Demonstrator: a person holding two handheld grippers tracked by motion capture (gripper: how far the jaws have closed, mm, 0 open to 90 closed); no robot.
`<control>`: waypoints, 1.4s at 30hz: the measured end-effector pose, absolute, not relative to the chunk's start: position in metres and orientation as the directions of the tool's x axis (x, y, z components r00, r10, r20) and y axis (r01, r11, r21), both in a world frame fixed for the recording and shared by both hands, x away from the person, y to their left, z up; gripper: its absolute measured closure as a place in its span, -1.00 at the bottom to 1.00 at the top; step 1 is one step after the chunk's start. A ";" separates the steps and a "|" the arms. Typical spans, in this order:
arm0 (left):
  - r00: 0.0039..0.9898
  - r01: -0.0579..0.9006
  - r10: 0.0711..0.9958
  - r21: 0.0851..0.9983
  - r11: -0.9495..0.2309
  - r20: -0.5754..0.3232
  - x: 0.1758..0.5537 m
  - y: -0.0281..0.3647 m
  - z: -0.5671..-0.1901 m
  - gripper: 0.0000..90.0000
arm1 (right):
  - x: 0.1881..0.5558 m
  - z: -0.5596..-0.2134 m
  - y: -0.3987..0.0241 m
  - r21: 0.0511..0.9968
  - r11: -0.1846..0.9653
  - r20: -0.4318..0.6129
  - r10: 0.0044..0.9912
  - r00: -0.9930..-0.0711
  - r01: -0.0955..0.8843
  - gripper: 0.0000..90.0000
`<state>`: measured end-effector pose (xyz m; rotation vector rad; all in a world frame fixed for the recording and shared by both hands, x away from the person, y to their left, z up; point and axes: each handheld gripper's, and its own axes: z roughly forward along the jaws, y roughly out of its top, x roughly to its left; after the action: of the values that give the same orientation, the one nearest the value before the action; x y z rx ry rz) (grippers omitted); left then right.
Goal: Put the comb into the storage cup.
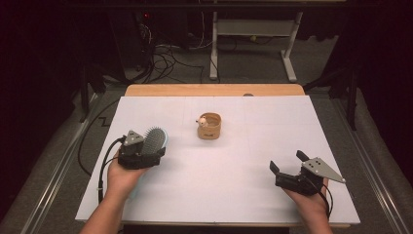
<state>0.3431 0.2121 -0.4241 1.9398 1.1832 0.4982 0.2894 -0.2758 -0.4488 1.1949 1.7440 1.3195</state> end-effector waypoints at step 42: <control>0.572 0.366 0.813 0.921 -0.136 -0.108 0.323 0.210 -0.420 -0.55 | 0.290 -0.450 -0.272 0.959 0.091 0.028 0.913 -0.407 0.270 -1.00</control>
<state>0.3235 0.2099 -0.4196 1.7341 0.9814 0.5208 0.2904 -0.2720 -0.4500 1.1665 1.7572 1.3373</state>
